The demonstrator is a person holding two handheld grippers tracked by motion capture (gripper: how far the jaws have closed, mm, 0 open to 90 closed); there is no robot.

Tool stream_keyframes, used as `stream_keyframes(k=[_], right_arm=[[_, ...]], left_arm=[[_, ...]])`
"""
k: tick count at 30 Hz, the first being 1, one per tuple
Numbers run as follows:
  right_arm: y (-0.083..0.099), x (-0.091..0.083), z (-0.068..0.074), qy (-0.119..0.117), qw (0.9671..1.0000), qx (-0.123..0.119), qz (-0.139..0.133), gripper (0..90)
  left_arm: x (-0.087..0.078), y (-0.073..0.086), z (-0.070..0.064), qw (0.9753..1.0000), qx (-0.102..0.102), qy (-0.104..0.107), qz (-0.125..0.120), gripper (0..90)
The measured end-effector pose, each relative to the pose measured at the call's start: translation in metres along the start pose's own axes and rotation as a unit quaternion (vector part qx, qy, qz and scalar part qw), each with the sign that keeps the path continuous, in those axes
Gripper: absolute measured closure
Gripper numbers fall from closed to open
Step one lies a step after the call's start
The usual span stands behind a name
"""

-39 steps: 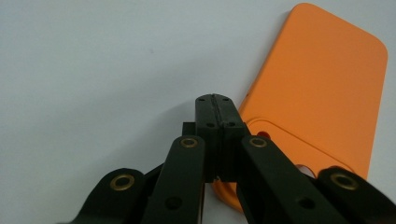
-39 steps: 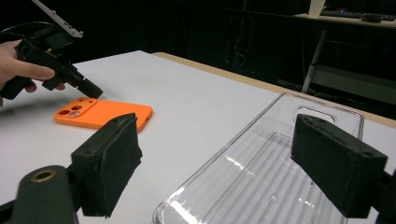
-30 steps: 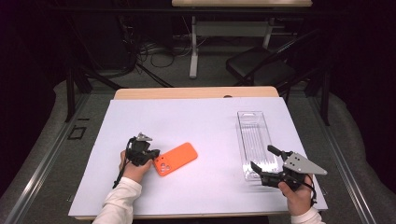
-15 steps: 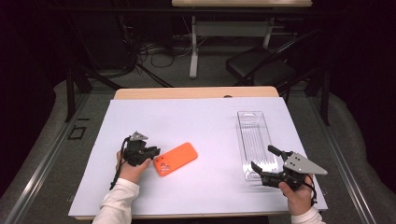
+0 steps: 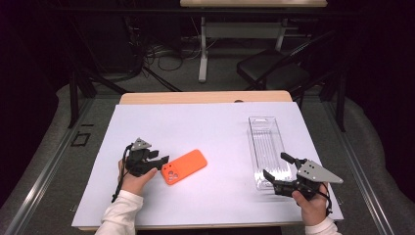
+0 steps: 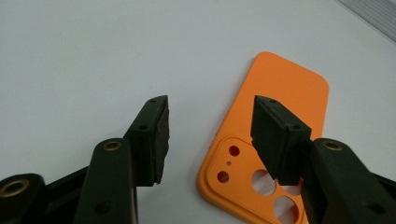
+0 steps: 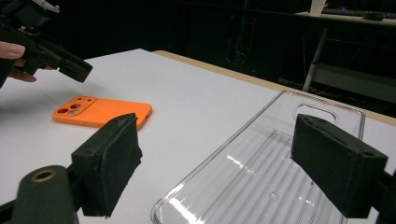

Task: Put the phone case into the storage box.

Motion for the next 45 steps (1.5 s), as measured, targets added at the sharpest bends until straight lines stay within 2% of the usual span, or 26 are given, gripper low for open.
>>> stream_keyframes(k=[1, 5, 10, 13, 16, 23, 27, 29, 31, 34, 40, 43, 45], right_arm=[[0.000, 0.000, 0.000, 0.000, 1.0000, 0.000, 0.000, 14.6], [0.001, 0.000, 0.000, 0.001, 1.0000, 0.001, 0.002, 14.6], [0.001, 0.000, -0.001, 0.000, 1.0000, 0.001, 0.002, 14.6], [0.001, 0.000, -0.001, 0.000, 1.0000, 0.001, 0.003, 14.7], [0.001, 0.000, -0.001, 0.000, 1.0000, 0.000, 0.003, 14.6], [0.001, 0.000, -0.001, -0.001, 1.0000, 0.002, 0.001, 14.6], [0.001, 0.000, -0.001, -0.001, 1.0000, 0.002, 0.001, 14.6], [0.001, 0.000, -0.001, -0.002, 1.0000, 0.002, 0.001, 14.6], [0.002, 0.000, -0.001, -0.002, 1.0000, 0.003, 0.002, 14.6], [0.002, 0.000, -0.001, -0.002, 1.0000, 0.003, 0.002, 14.7], [0.002, 0.000, -0.001, -0.002, 1.0000, 0.004, 0.003, 14.7], [0.002, 0.001, -0.001, -0.002, 1.0000, 0.003, 0.002, 14.6], [0.002, 0.001, -0.001, -0.002, 1.0000, 0.001, 0.003, 14.7]], left_arm=[[0.000, 0.000, 0.000, 0.9999, 0.001, 0.005, -0.010, 47.3], [-0.004, -0.001, 0.001, 0.9997, -0.003, 0.011, -0.023, 46.8], [-0.006, -0.001, 0.001, 0.9992, -0.010, 0.023, -0.031, 44.0], [-0.006, -0.002, -0.001, 0.9990, -0.009, 0.032, -0.030, 40.3], [-0.006, -0.004, -0.003, 0.9993, -0.002, 0.029, -0.024, 35.2], [-0.003, -0.006, -0.007, 0.9996, 0.006, 0.024, -0.016, 16.2], [-0.001, -0.006, -0.010, 0.9996, 0.012, 0.023, -0.015, 13.7], [0.001, -0.006, -0.011, 0.9993, 0.014, 0.029, -0.016, 9.1], [0.003, -0.006, -0.013, 0.9992, 0.020, 0.033, -0.013, 8.1], [0.005, -0.005, -0.015, 0.9991, 0.028, 0.029, -0.014, 0.7], [0.008, -0.005, -0.017, 0.9989, 0.017, 0.041, -0.017, 0.4], [0.008, -0.006, -0.018, 0.9986, 0.022, 0.047, -0.010, 0.5], [0.009, -0.006, -0.019, 0.9984, 0.033, 0.045, -0.002, 0.4]])
Point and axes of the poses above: each handheld gripper's, and its own axes: x roughly forward along the jaws, y roughly out of its underside, z roughly to its left, the point moved 1 cm from there along x, roughly forward along the jaws, and after that the axes turned 1 degree about -x, right-handed, at the moved point
